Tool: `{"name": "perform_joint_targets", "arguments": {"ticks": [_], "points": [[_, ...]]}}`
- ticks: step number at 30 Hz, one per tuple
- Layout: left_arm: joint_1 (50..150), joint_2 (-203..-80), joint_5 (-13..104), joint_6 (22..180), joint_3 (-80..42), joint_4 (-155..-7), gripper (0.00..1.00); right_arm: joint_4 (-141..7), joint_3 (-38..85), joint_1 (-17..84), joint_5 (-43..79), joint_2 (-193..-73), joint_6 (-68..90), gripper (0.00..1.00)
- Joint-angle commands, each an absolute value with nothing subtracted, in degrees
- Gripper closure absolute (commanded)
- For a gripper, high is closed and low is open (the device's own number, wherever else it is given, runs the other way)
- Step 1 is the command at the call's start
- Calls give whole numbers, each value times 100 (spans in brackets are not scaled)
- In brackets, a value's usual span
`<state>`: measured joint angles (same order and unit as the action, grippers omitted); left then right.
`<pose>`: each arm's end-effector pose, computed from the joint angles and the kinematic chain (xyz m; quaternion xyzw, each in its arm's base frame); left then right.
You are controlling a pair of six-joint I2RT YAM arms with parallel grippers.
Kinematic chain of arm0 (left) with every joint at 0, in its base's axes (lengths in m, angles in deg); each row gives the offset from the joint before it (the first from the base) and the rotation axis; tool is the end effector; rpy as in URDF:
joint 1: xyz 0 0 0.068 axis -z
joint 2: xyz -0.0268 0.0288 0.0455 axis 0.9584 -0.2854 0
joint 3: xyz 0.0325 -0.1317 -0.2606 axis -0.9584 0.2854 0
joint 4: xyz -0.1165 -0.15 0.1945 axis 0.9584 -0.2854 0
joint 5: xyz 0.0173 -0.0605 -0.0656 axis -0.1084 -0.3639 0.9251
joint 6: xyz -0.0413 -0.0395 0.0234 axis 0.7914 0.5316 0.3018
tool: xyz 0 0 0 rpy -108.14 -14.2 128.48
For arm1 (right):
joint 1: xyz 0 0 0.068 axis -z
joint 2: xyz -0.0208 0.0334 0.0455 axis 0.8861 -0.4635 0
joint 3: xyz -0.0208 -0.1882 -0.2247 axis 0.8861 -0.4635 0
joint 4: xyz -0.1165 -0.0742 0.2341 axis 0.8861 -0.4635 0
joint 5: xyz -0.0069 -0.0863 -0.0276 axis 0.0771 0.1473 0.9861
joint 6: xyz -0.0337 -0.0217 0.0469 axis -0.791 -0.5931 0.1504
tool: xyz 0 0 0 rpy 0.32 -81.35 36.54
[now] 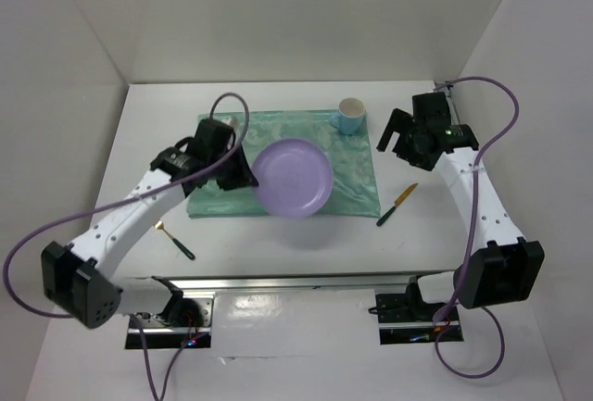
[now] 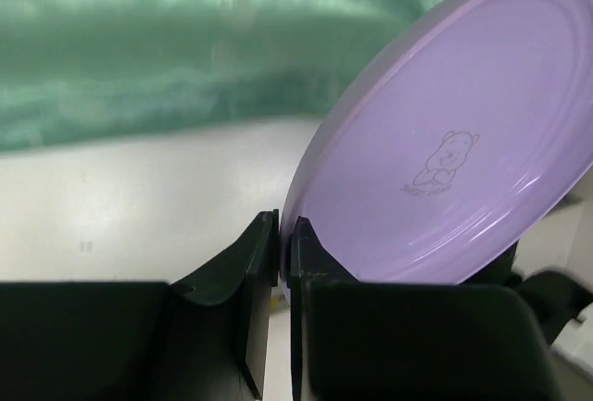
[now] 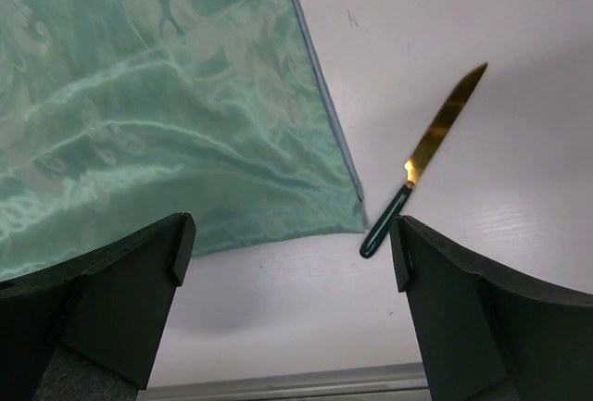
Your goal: Set the dinner table for one person
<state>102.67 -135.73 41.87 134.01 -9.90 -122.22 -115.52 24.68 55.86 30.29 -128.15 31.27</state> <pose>0.2314 -0.1336 0.3252 -0.1116 0.9190 -0.2561 0.2782 0.2860 0.0286 0.3627 0.1824 0.9166 0.0626 0.3503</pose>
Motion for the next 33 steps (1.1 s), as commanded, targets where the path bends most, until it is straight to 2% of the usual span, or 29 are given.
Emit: {"name": "perform_joint_targets", "arguments": {"ticks": [1,7,13,23,33], "points": [[9935,-14551,3964,13197,-1989,-12476,100,-11785,2180,5684,2907,-12876,3201,0],[9566,-16344,3999,13083,-3212,-12372,100,-11734,1477,5798,2804,-12728,3369,0],[9214,-17154,4465,13083,-3284,-11783,100,-11434,992,5852,2522,-12481,3421,3],[8950,-17964,4764,13083,-3398,-11440,100,-11048,79,5852,2363,-12770,3772,17],[8897,-18140,4824,13135,-3469,-11290,100,-10213,-564,5852,2310,-13342,4221,22]]}}
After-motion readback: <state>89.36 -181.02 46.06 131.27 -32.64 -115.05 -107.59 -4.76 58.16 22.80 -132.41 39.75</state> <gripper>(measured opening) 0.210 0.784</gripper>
